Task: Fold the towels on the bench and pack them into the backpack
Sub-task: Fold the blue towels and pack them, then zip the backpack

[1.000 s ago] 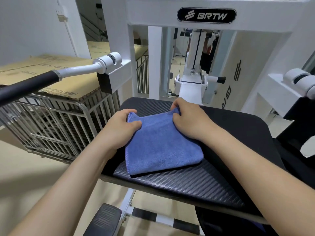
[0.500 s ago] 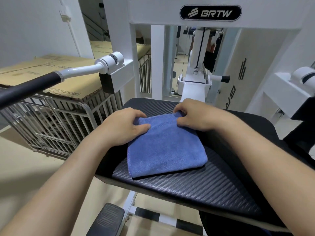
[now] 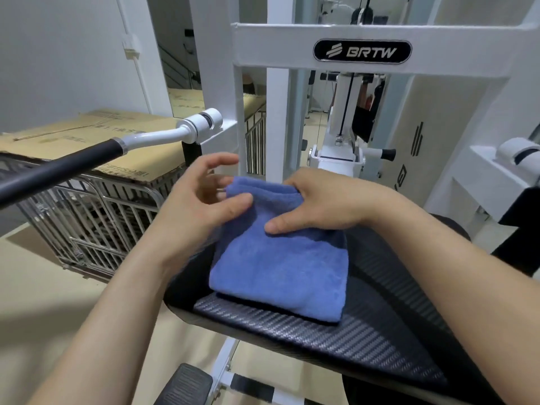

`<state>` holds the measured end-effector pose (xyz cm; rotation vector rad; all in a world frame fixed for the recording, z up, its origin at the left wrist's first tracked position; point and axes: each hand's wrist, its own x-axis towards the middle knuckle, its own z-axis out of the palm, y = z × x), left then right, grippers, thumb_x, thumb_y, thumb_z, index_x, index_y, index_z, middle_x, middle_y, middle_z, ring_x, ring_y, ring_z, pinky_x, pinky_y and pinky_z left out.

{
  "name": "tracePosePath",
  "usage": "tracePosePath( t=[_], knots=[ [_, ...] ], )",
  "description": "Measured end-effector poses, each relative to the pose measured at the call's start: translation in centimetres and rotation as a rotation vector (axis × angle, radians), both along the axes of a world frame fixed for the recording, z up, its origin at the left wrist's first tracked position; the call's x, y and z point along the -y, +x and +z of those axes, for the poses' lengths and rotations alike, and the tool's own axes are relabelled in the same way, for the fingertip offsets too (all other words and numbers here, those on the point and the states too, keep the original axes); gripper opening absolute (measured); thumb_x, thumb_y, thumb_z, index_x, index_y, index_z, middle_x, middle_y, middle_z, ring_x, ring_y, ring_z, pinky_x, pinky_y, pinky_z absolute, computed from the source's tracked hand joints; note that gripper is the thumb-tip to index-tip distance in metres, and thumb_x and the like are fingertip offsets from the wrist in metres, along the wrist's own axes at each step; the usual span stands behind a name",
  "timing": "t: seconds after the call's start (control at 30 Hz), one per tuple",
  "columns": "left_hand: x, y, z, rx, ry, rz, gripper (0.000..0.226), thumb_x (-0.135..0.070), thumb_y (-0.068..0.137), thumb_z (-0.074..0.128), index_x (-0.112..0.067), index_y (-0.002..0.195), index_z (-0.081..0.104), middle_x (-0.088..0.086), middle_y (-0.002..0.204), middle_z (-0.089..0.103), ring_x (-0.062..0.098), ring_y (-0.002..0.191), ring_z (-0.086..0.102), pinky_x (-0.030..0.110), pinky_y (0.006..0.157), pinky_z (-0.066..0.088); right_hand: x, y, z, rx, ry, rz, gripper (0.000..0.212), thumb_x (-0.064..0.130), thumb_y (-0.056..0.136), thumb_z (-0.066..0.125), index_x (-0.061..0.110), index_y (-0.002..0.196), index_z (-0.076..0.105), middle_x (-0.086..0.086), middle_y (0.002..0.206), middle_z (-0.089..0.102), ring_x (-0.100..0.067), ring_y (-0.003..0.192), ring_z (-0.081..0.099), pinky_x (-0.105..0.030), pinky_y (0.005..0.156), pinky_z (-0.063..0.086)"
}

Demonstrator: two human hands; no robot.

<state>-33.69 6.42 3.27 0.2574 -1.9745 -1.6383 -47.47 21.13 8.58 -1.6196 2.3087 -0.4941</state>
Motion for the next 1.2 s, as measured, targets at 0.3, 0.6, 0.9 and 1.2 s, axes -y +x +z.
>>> tracePosePath(
  t=[0.3,0.6,0.9,1.2],
  knots=[
    [-6.1,3.8,-3.4,-0.016,0.610,-0.351,0.081,-0.065,0.052,0.082,-0.016,0.116,0.070,0.012,0.124,0.066,0.028,0.113,0.063,0.041,0.087,0.055,-7.9,5.0,-3.9,0.817,-0.719,-0.335,0.014,0.023,0.084,0.064,0.010,0.080,0.065,-0.003,0.078,0.069,-0.018,0.073,0.065,-0.032,0.068,0.049],
    [-14.4,8.0,-3.7,0.008,0.454,-0.090,0.030,-0.035,0.080,0.060,-0.012,0.099,0.067,0.005,0.090,0.076,0.018,0.079,0.073,0.026,0.057,0.054,-15.2,12.3,-7.5,1.182,-0.664,-0.267,0.017,0.022,0.089,0.059,0.018,0.098,0.073,-0.006,0.106,0.073,-0.020,0.096,0.070,-0.027,0.073,0.056],
    [-21.4,9.8,-9.9,0.518,0.307,-0.433,0.058,-0.065,0.074,0.043,-0.015,0.076,0.073,0.000,0.077,0.074,0.015,0.067,0.070,0.022,0.052,0.049,-26.3,17.2,-11.8,1.078,-0.680,-0.596,0.029,0.009,0.077,0.064,0.014,0.106,0.065,-0.003,0.094,0.075,-0.015,0.085,0.073,-0.021,0.063,0.054],
    [-23.6,4.0,-21.2,0.796,-0.438,-0.397,0.032,-0.006,0.084,0.053,-0.027,0.105,0.065,-0.004,0.098,0.062,0.016,0.087,0.062,0.022,0.071,0.046,-35.8,11.5,-15.7,0.930,-0.597,-0.924,0.038,0.008,0.087,0.066,0.030,0.117,0.063,-0.016,0.114,0.067,-0.033,0.103,0.065,-0.053,0.085,0.043]
  ],
)
